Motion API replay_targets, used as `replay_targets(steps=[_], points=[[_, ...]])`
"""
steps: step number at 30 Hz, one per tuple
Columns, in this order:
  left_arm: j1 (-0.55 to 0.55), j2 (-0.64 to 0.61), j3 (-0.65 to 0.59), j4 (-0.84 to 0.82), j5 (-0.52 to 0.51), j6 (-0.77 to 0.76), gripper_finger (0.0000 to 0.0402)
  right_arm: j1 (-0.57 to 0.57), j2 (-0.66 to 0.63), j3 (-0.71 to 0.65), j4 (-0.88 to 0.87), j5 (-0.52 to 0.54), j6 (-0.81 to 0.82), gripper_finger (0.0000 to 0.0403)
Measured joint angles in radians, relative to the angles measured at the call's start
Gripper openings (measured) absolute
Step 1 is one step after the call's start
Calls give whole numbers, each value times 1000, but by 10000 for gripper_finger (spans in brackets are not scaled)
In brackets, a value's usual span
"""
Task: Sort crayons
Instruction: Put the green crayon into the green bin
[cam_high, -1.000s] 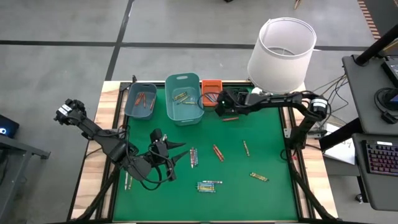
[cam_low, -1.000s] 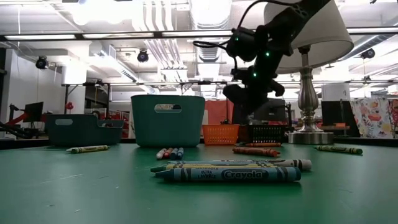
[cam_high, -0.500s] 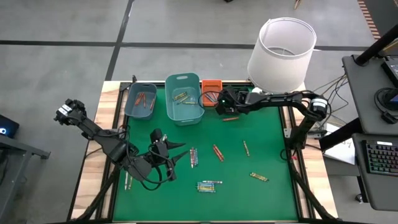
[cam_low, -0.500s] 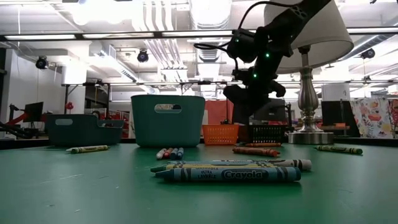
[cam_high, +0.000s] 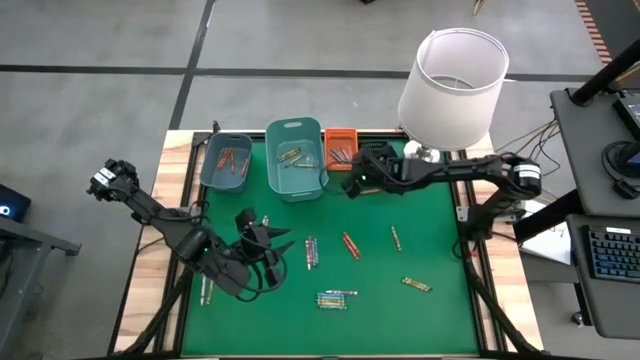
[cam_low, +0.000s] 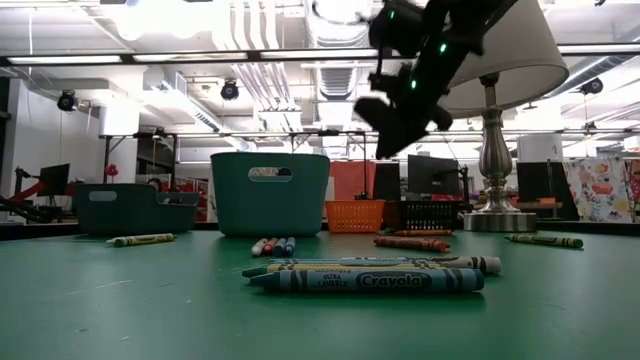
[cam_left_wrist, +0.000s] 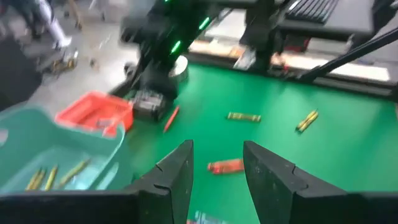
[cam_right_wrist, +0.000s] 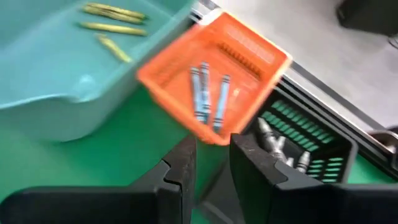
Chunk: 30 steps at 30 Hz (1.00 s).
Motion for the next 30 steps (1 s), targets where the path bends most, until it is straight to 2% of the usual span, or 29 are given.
replay_targets(steps=[5,14,20,26,30], points=[[0,0,0,-183,73,-212,123,119,-64,0,-35,-1,-2,88],[-1,7,-8,-378,286,-455,123,349,-100,0,-68,-2,-3,89],[-4,33,-12,-516,550,-660,123,445,-98,0,-68,-2,-2,89],[-60,107,-13,-704,837,-915,123,475,-98,0,-66,-1,0,89],[-152,174,-14,-772,925,-1052,123,475,-98,0,-66,-1,9,89]])
